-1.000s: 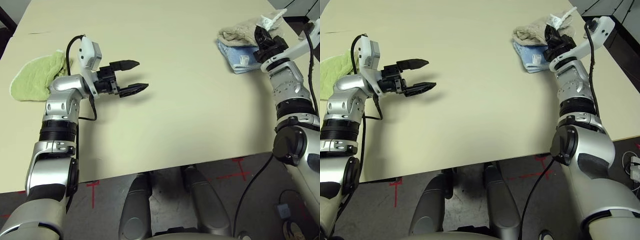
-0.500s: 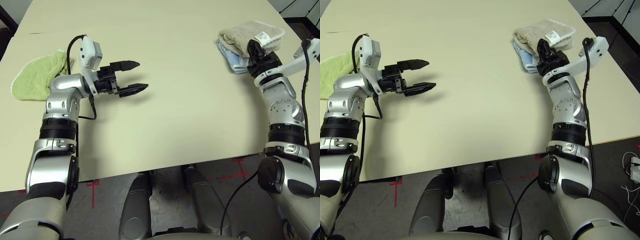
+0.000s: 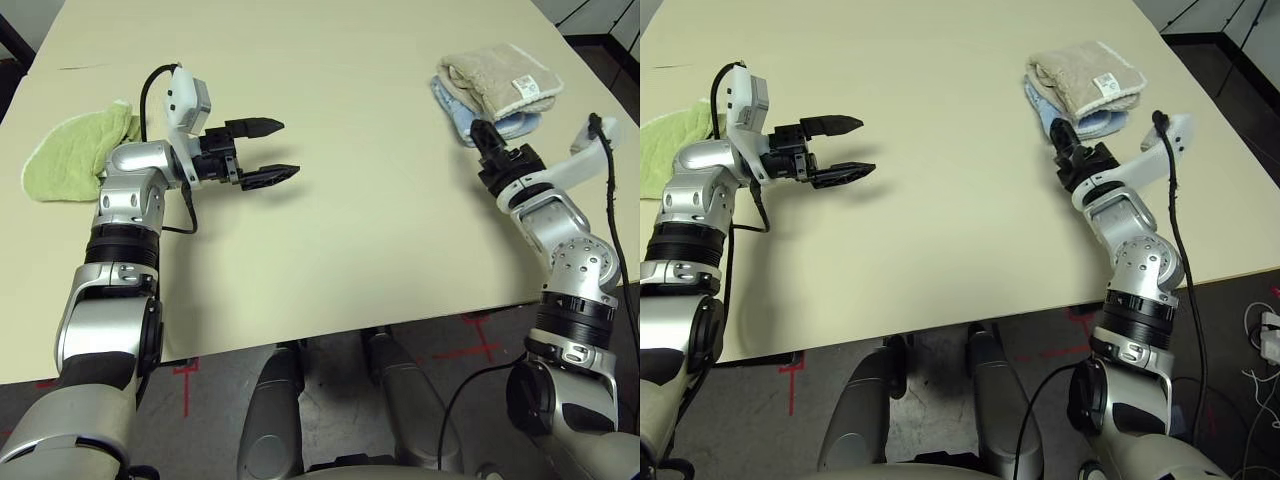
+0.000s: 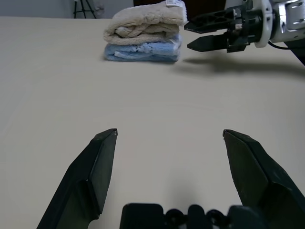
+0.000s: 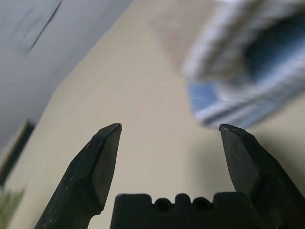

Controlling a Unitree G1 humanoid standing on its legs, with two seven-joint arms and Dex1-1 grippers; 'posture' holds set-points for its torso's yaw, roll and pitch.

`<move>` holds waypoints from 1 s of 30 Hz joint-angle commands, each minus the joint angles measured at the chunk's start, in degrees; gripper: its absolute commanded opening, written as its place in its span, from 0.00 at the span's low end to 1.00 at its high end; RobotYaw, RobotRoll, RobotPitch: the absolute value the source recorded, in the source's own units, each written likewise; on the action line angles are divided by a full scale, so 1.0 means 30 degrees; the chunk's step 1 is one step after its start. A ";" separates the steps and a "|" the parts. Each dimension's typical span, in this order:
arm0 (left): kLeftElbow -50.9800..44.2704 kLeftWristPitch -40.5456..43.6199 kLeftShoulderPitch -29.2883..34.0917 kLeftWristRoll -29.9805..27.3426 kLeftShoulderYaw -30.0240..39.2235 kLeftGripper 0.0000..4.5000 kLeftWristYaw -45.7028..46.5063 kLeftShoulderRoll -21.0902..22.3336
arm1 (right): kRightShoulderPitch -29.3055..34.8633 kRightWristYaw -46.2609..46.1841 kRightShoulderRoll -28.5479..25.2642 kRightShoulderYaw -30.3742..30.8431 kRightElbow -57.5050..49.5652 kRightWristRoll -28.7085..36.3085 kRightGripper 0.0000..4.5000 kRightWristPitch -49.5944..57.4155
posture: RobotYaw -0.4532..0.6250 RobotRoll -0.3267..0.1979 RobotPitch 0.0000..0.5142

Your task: Fold the towel and set it aside.

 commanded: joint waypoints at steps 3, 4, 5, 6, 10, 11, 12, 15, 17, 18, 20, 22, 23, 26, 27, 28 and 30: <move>-0.0610 0.0809 0.0558 -0.0183 0.2050 1.00 0.5095 -0.0722 | -0.0003 0.5490 -0.2731 0.2860 0.0361 -0.4066 0.99 -0.4878 | 0.40 0.62 0.49; -0.0770 0.0687 0.0661 -0.0027 0.2585 1.00 0.6899 -0.1002 | -0.0319 0.6052 -0.3030 0.3257 0.0997 -0.5009 0.99 -0.6216 | 0.41 0.62 0.48; -0.0856 0.0214 0.0737 0.0310 0.3098 1.00 0.8979 -0.1343 | -0.0709 0.6363 -0.3135 0.3521 0.1730 -0.5813 0.99 -0.7440 | 0.42 0.62 0.48; -0.0954 -0.0095 0.0803 0.0547 0.3398 1.00 1.0333 -0.1577 | -0.0974 0.6605 -0.3151 0.3676 0.2290 -0.6347 0.99 -0.8313 | 0.42 0.62 0.48; -0.0964 -0.1869 0.1069 0.1432 0.4317 1.00 1.5335 -0.2599 | -0.2693 0.5501 -0.2372 0.3513 0.5772 -0.8306 0.99 -1.2003 | 0.44 0.62 0.46; -0.0856 -0.2296 0.1109 0.1653 0.4382 1.00 1.6121 -0.2728 | -0.3014 0.5332 -0.2210 0.3435 0.6518 -0.8622 0.99 -1.2727 | 0.44 0.62 0.46; -0.0722 -0.2713 0.1127 0.1854 0.4434 1.00 1.6807 -0.2831 | -0.3290 0.5216 -0.2067 0.3374 0.7185 -0.8857 0.99 -1.3289 | 0.44 0.62 0.46; 0.0345 -0.4333 0.0889 0.3030 0.4745 1.00 2.0479 -0.2883 | -0.4148 0.4543 -0.1579 0.3085 0.9628 -0.9362 0.99 -1.4926 | 0.44 0.62 0.45; 0.1038 -0.4932 0.0746 0.3509 0.4763 1.00 2.1992 -0.2791 | -0.4620 0.4356 -0.1341 0.2876 1.1073 -0.9348 0.99 -1.5535 | 0.44 0.62 0.46; 0.1359 -0.5187 0.0705 0.3737 0.4656 1.00 2.2343 -0.2691 | -0.4837 0.4404 -0.1287 0.2853 1.1778 -0.9378 0.99 -1.5884 | 0.44 0.62 0.47; 0.1967 -0.5419 0.0490 0.3983 0.4519 1.00 2.2624 -0.2474 | -0.5383 0.4666 -0.1248 0.2799 1.2947 -0.9280 0.99 -1.6334 | 0.45 0.62 0.49; 0.2592 -0.5668 0.0354 0.4402 0.4389 1.00 2.3000 -0.2081 | -0.6012 0.5154 -0.1448 0.2621 1.4267 -0.9101 0.99 -1.6804 | 0.43 0.62 0.50; 0.2699 -0.5726 0.0372 0.4441 0.4474 1.00 2.3252 -0.1936 | -0.6230 0.5528 -0.1605 0.2494 1.4791 -0.8973 0.99 -1.6990 | 0.42 0.62 0.49; 0.2615 -0.5680 0.0707 0.4478 0.4487 1.00 2.3445 -0.1745 | -0.6583 0.6131 -0.2084 0.2076 1.5758 -0.8814 0.99 -1.7252 | 0.41 0.62 0.49; 0.2528 -0.5629 0.0808 0.4373 0.4447 1.00 2.3231 -0.1742 | -0.6658 0.6330 -0.2212 0.1969 1.5893 -0.8764 0.99 -1.7273 | 0.40 0.62 0.49; 0.2559 -0.5623 0.0932 0.4387 0.4359 1.00 2.3068 -0.1673 | -0.6704 0.6496 -0.2329 0.1885 1.6011 -0.8737 0.99 -1.7256 | 0.38 0.62 0.50; 0.2491 -0.5606 0.1126 0.4539 0.4192 1.00 2.2982 -0.1579 | -0.6692 0.6837 -0.2540 0.1742 1.6046 -0.8672 0.99 -1.7058 | 0.39 0.62 0.48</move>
